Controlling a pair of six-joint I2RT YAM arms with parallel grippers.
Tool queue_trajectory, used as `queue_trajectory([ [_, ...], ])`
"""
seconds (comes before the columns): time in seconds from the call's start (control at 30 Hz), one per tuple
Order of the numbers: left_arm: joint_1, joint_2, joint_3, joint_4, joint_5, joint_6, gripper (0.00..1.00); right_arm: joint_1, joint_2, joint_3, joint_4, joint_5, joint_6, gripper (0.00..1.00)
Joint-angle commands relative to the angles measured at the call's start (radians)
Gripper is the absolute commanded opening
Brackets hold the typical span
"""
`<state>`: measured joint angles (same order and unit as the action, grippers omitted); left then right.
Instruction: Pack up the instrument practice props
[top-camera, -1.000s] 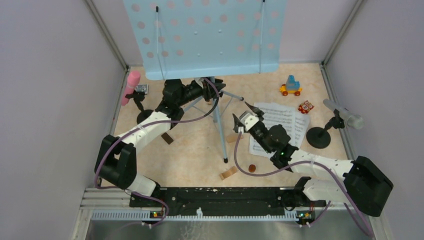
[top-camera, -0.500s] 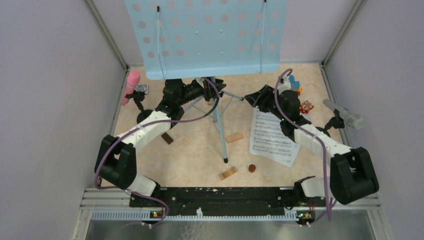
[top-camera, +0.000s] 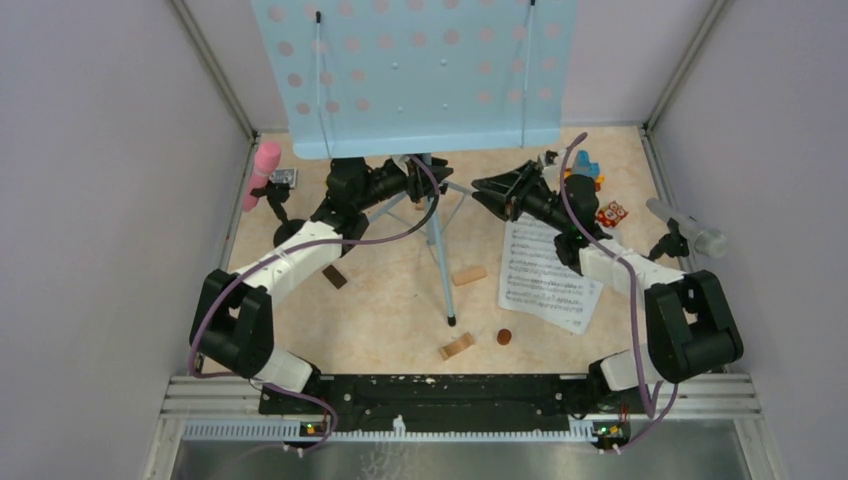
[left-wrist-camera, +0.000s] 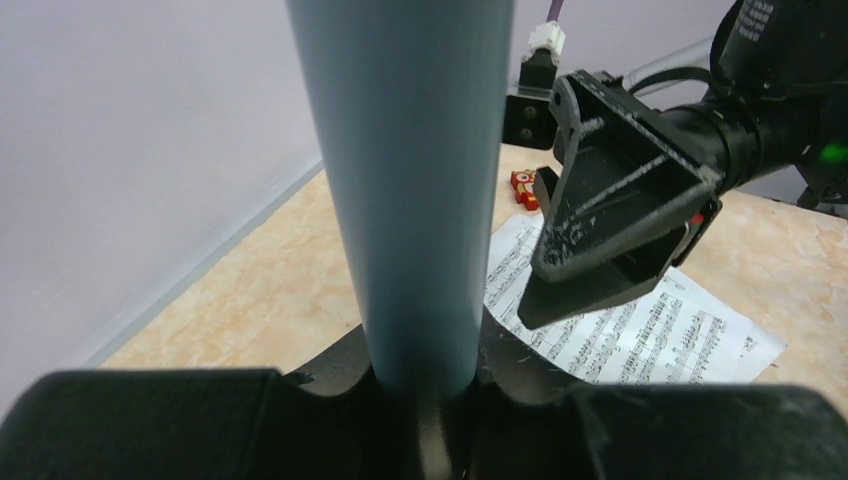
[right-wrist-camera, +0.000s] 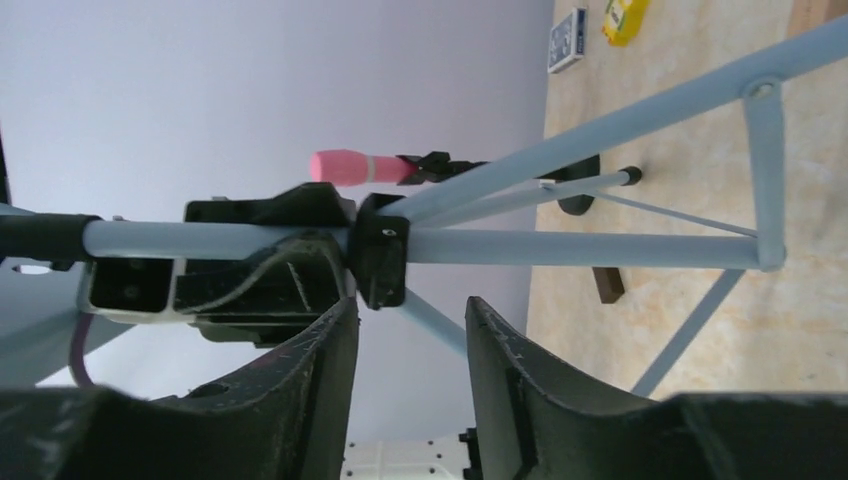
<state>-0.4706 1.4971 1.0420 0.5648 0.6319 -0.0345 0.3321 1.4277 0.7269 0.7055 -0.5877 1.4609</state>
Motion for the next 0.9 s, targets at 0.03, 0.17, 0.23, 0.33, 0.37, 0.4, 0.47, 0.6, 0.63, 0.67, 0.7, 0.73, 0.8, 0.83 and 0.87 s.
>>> queue_trajectory([
  [0.03, -0.029, 0.060, -0.019, -0.169, 0.065, 0.038, 0.00, 0.021, 0.008, 0.140, -0.027, -0.002, 0.048, 0.42],
  [0.17, -0.029, 0.055, -0.018, -0.171, 0.065, 0.038, 0.00, 0.049, 0.050, 0.213, -0.063, -0.030, 0.018, 0.42],
  [0.23, -0.030, 0.052, -0.020, -0.172, 0.063, 0.041, 0.00, 0.061, 0.075, 0.246, -0.060, -0.053, 0.012, 0.42],
  [0.33, -0.030, 0.052, -0.019, -0.172, 0.062, 0.042, 0.00, 0.071, 0.089, 0.256, -0.072, -0.060, 0.006, 0.40],
  [0.37, -0.029, 0.055, -0.017, -0.172, 0.065, 0.041, 0.00, 0.073, 0.086, 0.249, -0.086, -0.050, -0.005, 0.39],
  [0.4, -0.030, 0.056, -0.017, -0.172, 0.066, 0.042, 0.00, 0.075, 0.081, 0.244, -0.105, -0.040, -0.020, 0.38],
  [0.47, -0.030, 0.058, -0.015, -0.172, 0.067, 0.040, 0.00, 0.081, 0.075, 0.241, -0.157, -0.023, -0.058, 0.35],
  [0.6, -0.030, 0.062, -0.013, -0.173, 0.074, 0.038, 0.00, 0.100, 0.074, 0.238, -0.195, -0.007, -0.098, 0.33],
  [0.63, -0.030, 0.063, -0.013, -0.174, 0.075, 0.038, 0.00, 0.106, 0.077, 0.240, -0.189, -0.009, -0.096, 0.33],
  [0.67, -0.030, 0.060, -0.013, -0.172, 0.074, 0.038, 0.00, 0.111, 0.085, 0.245, -0.186, -0.011, -0.094, 0.33],
  [0.7, -0.029, 0.058, -0.013, -0.175, 0.073, 0.038, 0.00, 0.117, 0.093, 0.250, -0.184, -0.015, -0.094, 0.33],
  [0.73, -0.029, 0.057, -0.013, -0.175, 0.071, 0.039, 0.00, 0.123, 0.100, 0.258, -0.182, -0.016, -0.094, 0.33],
  [0.8, -0.029, 0.056, -0.013, -0.175, 0.072, 0.040, 0.00, 0.132, 0.118, 0.270, -0.175, -0.020, -0.093, 0.31],
  [0.83, -0.029, 0.055, -0.013, -0.176, 0.073, 0.039, 0.00, 0.136, 0.125, 0.273, -0.165, -0.023, -0.090, 0.28],
  [0.87, -0.028, 0.055, -0.013, -0.177, 0.074, 0.040, 0.00, 0.138, 0.134, 0.274, -0.154, -0.027, -0.086, 0.24],
])
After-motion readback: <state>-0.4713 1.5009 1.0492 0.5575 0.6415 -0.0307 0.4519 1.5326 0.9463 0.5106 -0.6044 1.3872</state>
